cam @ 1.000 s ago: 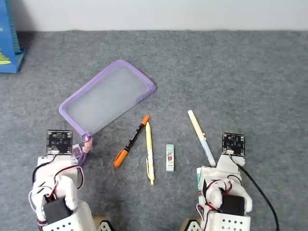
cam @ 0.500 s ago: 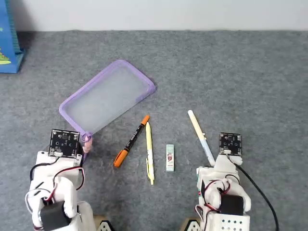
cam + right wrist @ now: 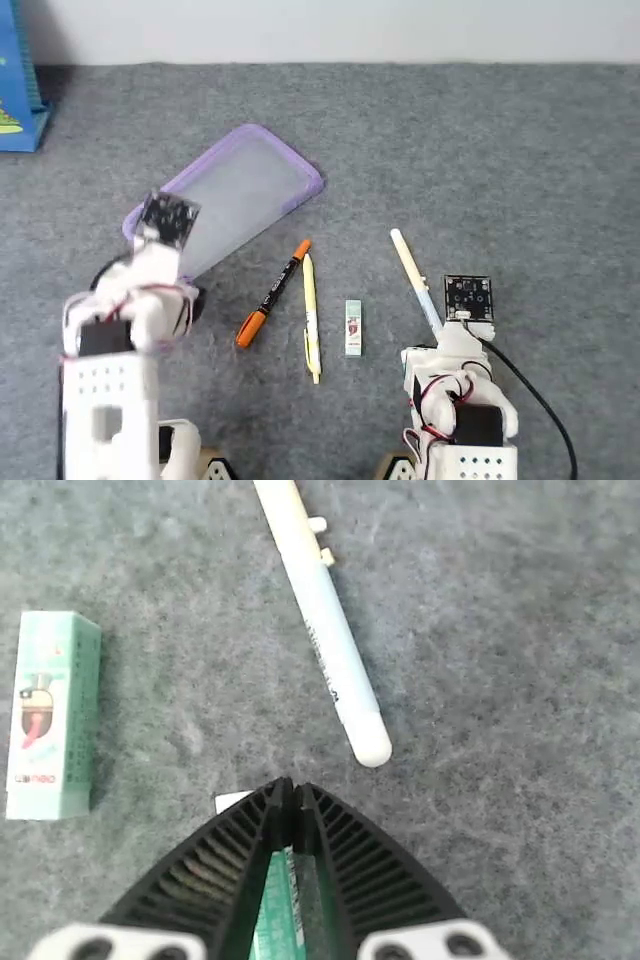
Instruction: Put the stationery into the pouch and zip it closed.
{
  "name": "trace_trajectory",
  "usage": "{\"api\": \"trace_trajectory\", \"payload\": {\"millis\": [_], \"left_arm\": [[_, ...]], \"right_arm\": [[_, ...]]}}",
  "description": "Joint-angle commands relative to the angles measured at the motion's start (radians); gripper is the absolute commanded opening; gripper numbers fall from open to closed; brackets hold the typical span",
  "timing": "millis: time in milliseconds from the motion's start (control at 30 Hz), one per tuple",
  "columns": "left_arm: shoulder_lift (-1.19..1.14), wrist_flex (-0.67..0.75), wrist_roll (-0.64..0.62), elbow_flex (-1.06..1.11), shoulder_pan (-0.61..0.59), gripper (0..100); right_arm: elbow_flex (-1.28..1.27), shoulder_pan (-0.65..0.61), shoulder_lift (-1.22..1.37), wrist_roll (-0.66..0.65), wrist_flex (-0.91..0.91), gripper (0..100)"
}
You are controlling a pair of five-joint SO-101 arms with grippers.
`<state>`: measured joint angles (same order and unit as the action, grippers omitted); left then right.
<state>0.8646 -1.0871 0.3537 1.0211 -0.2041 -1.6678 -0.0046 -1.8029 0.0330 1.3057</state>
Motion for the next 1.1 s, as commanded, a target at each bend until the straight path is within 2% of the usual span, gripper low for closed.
{"api": "trace_trajectory", "payload": {"millis": [0, 233, 333, 500, 667, 867, 967, 1067], "left_arm": [[-0.233, 0.121, -0.021, -0.145, -0.066, 26], [-0.608, 0.236, -0.011, -0.410, -0.183, 26], [-0.755, 0.310, -0.078, -0.518, -0.215, 26], [-0.984, 0.433, -0.150, -0.671, -0.221, 24], [-1.201, 0.443, -0.181, -0.852, -0.216, 18], [-1.404, 0.414, -0.176, -1.021, -0.216, 15], [-1.461, 0.278, -0.129, -1.099, -0.212, 12], [-1.496, 0.104, 0.012, -1.173, -0.172, 1]], "right_arm": [[-0.015, -0.010, -0.012, -0.003, 0.002, 0.9], [-0.015, -0.008, -0.012, -0.003, 0.002, 0.9], [-0.015, -0.008, -0.012, -0.003, 0.002, 0.9], [-0.015, -0.008, -0.012, -0.005, 0.002, 0.9], [-0.015, -0.007, -0.012, -0.005, 0.002, 0.9], [-0.015, -0.005, -0.012, -0.006, 0.002, 0.9], [-0.015, -0.005, -0.012, -0.006, 0.002, 0.9], [-0.015, -0.005, -0.012, -0.008, 0.002, 0.9]]}}
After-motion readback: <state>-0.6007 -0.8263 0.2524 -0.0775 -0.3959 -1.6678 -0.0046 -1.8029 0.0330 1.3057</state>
